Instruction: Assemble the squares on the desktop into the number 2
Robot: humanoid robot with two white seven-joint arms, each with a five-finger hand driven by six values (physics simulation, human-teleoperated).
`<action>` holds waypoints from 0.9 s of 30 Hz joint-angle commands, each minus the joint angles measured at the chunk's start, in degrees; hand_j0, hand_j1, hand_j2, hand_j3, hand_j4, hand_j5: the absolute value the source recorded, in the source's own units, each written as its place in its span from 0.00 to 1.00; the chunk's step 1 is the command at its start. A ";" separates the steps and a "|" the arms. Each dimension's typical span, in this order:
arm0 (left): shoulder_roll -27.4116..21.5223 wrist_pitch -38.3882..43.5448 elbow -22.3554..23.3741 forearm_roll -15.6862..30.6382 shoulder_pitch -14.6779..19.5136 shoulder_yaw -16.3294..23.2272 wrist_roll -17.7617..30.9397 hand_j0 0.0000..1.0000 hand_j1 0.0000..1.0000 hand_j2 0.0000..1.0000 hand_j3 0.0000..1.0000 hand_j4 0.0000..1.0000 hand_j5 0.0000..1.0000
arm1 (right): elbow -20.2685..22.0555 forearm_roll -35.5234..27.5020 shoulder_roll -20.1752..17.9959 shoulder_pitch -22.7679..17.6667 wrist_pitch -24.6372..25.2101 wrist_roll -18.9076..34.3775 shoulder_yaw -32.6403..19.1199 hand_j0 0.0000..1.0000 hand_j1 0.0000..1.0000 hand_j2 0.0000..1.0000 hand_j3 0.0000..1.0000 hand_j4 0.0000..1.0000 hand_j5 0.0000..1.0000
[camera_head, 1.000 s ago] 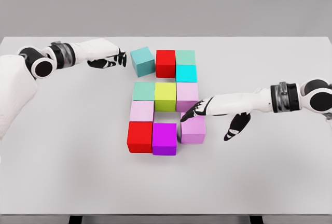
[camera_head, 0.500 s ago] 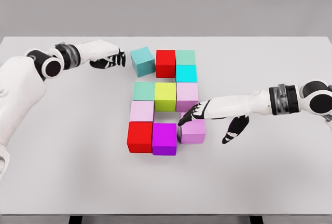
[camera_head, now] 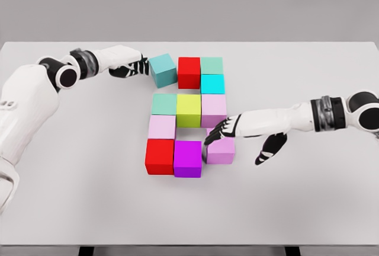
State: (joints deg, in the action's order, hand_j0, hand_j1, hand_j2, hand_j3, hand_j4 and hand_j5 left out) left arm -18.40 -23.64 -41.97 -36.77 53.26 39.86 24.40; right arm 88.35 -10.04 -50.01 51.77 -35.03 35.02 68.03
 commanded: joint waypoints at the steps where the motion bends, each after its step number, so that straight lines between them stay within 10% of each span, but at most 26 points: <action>1: 0.11 0.61 0.22 0.21 0.00 -0.22 -0.05 0.50 0.50 0.50 0.50 0.50 0.50 | -1.25 -1.30 -0.18 0.00 0.03 -0.02 -0.27 1.00 1.00 1.00 1.00 1.00 1.00; 27: 2.05 4.74 2.59 0.12 1.23 -0.40 -0.76 0.50 0.50 0.50 0.50 0.50 0.50 | -7.49 -2.97 0.88 -1.49 0.14 -0.02 0.17 1.00 1.00 1.00 1.00 1.00 1.00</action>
State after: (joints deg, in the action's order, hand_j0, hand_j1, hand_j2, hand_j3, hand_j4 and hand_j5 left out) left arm -16.42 -19.00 -39.42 -36.83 54.49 39.59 23.78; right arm 80.69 -12.52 -49.10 50.27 -34.90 35.02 68.17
